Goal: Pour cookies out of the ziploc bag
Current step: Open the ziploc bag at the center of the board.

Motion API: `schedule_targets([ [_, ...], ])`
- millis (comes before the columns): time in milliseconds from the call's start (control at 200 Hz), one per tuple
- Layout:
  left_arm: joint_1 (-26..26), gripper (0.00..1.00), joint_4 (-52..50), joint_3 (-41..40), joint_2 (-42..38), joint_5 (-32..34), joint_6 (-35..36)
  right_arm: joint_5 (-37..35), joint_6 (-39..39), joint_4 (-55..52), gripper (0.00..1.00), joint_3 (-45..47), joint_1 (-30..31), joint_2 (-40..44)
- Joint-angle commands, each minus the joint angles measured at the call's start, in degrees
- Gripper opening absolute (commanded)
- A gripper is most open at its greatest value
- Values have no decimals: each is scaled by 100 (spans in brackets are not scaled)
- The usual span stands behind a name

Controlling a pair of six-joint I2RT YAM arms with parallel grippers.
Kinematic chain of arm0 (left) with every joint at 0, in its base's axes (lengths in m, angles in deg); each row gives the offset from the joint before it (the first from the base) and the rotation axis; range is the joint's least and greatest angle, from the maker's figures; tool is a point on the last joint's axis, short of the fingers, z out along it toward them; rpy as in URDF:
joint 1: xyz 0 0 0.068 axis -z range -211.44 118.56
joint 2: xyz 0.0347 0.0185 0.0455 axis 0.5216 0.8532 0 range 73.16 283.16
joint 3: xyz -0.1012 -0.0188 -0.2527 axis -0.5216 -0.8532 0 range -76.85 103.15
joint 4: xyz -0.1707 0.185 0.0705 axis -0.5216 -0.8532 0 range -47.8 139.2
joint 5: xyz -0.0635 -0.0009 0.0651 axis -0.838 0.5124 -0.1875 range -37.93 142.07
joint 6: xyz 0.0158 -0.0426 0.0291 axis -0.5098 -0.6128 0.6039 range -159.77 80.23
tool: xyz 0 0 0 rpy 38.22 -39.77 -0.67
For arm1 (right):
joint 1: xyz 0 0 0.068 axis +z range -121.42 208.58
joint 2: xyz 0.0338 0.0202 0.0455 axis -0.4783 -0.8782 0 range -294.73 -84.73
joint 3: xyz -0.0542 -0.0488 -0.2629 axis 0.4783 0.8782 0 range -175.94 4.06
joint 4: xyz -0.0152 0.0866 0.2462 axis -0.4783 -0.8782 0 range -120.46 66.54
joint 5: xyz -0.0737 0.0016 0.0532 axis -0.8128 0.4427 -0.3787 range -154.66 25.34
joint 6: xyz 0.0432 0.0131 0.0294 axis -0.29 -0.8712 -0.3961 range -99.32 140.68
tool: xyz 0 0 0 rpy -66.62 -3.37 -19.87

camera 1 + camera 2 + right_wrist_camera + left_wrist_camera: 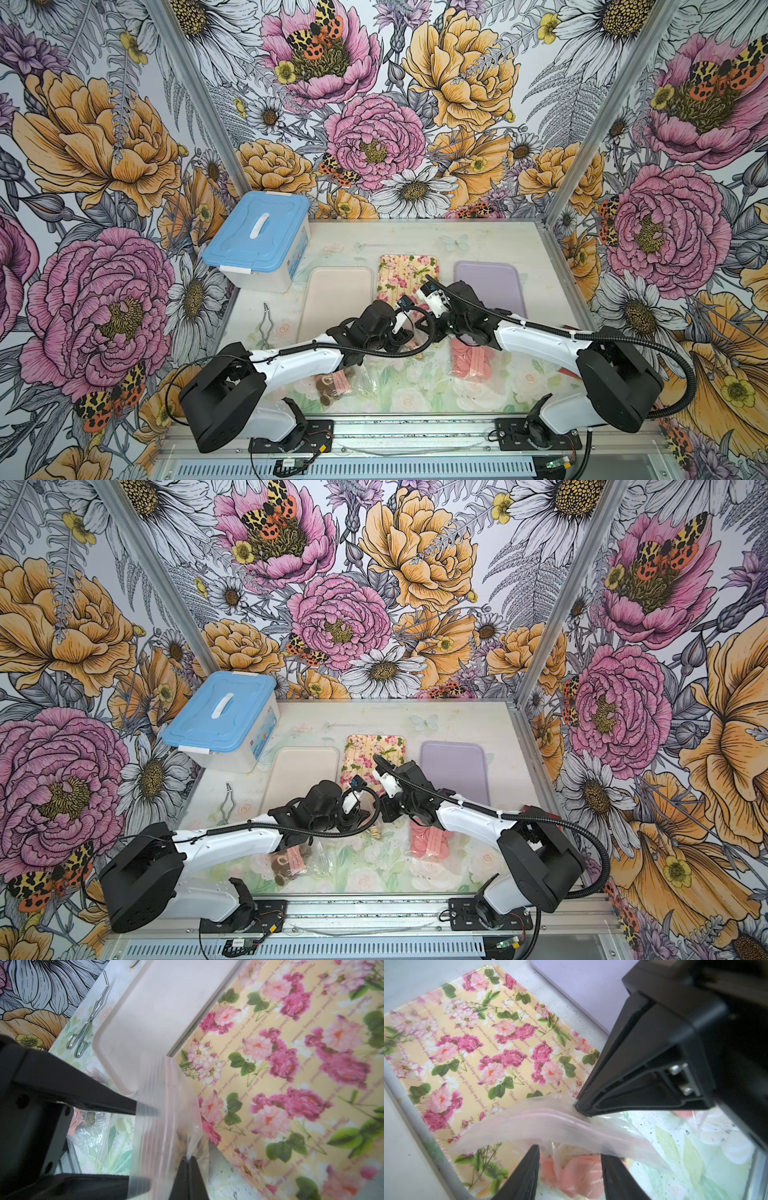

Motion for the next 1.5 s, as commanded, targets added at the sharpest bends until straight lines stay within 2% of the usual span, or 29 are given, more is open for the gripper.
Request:
schedule_targets([
  [0, -24, 52, 352, -32, 104, -226, -9, 156, -91, 268, 0, 6, -1, 176],
  [360, 18, 53, 471, -15, 224, -12, 14, 546, -135, 450, 0, 45, 35, 177],
  [420, 18, 50, 460, 9, 267, -8, 27, 619, -151, 479, 0, 43, 35, 159],
  [530, 21, 32, 401, 87, 386, -11, 24, 691, -172, 520, 0, 44, 52, 150],
  [680, 17, 0, 364, 137, 445, 48, 19, 686, -171, 523, 0, 51, 43, 181],
  [926, -59, 0, 238, 29, 115, 397, -81, 192, -346, 318, 0, 58, -173, 154],
  [1096, -129, 0, 29, 64, 1, 521, -170, -409, -431, 172, 0, 126, -311, 270],
  [1496, -119, 0, -255, 227, 71, -151, -60, -1465, -573, -235, 0, 120, -499, 273],
])
